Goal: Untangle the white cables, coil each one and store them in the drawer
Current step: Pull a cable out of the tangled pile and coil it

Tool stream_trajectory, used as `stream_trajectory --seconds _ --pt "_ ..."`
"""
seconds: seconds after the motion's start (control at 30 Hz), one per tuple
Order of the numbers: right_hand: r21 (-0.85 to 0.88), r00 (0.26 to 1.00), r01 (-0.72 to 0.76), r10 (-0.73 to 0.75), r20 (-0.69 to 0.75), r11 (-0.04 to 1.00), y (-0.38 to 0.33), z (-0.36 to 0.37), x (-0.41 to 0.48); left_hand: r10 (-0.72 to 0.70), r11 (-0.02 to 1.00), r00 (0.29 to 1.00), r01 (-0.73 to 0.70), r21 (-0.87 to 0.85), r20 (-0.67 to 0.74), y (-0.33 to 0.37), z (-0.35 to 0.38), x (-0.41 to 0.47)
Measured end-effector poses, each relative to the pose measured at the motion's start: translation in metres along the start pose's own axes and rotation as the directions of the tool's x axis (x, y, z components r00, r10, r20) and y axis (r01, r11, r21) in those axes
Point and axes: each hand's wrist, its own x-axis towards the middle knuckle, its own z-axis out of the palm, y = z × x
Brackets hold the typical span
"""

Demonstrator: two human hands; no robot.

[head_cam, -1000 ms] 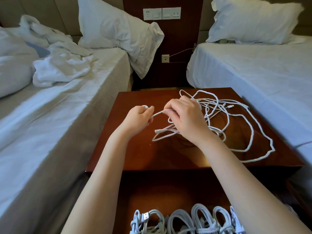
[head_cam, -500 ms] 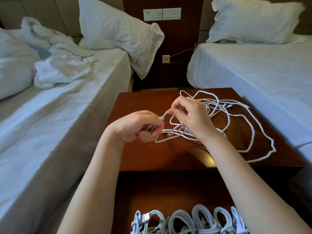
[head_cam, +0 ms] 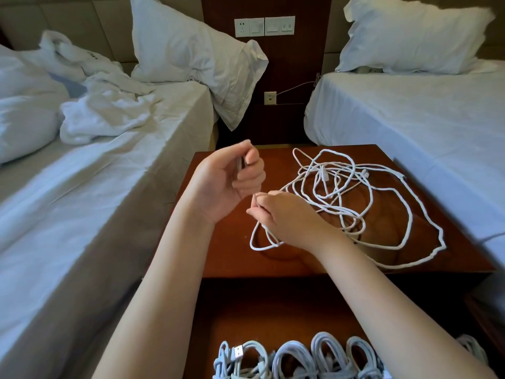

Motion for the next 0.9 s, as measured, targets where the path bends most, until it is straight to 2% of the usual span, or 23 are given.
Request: stream_trajectory --seconds 0.1,0.2,0.3,0.37,0.47,0.53,0.6,0.77,0.9 --pt "0.023 0.995 0.0 -0.002 0.097 1.0 -0.007 -0.001 -0.001 0.147 0.989 0.96 -0.141 0.041 -0.238 -0.003 0.0 0.005" --pt "0.073 0.987 -0.018 0.007 0.161 0.997 -0.006 -0.006 -0.002 0.278 0.958 0.829 -0.275 0.08 -0.486 -0.006 0.001 0.011" --pt "0.141 0.993 0.011 -0.027 0.116 0.99 -0.004 -0.011 -0.002 0.413 0.909 0.68 -0.348 0.229 -0.606 -0.012 -0.003 0.013" --pt "0.137 0.991 0.005 -0.023 0.129 0.991 -0.002 -0.017 -0.002 0.522 0.848 0.574 -0.269 0.457 -0.631 -0.018 -0.007 0.012" --pt "0.172 0.979 -0.094 0.06 0.193 0.981 0.002 -0.031 -0.003 0.697 0.652 0.435 -0.052 0.756 -0.571 -0.023 -0.014 0.01" --pt "0.233 0.973 -0.163 0.116 0.2 0.959 0.004 -0.038 -0.005 0.739 0.548 0.432 0.061 0.834 -0.517 -0.025 -0.02 0.01" --pt "0.326 0.972 -0.201 0.148 0.18 0.924 0.004 -0.042 -0.005 0.764 0.416 0.468 0.169 0.893 -0.444 -0.031 -0.025 0.011" --pt "0.533 0.965 -0.257 0.185 0.186 0.806 0.005 -0.041 -0.004 0.734 0.155 0.611 0.274 0.949 -0.297 -0.045 -0.029 0.011" --pt "0.583 0.974 -0.204 0.225 0.038 0.786 0.008 -0.034 -0.003 0.649 0.01 0.704 0.37 0.929 -0.288 -0.049 -0.032 0.01"
